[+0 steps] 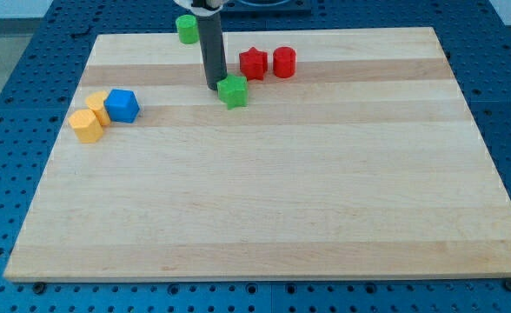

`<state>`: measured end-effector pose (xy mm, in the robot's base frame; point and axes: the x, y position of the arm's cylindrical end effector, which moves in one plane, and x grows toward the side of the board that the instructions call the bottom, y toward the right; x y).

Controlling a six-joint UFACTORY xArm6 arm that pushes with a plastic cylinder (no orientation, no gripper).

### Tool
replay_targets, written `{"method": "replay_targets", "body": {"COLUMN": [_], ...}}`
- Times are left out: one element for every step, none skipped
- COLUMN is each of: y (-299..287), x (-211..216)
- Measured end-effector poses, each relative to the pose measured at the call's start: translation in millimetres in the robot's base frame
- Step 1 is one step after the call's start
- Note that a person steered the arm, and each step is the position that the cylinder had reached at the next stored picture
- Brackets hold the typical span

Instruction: Move the green star to the right side of the red circle

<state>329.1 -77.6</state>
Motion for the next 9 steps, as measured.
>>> {"method": "replay_targets", "body": {"y": [23.4, 49.7, 30.7, -19.7, -42.2, -24.1, 16.9, 48.8, 75.5], "x": [5.5, 5.0, 2.1, 3.4, 23.0, 48.0, 44.6, 18.3, -5.5]}}
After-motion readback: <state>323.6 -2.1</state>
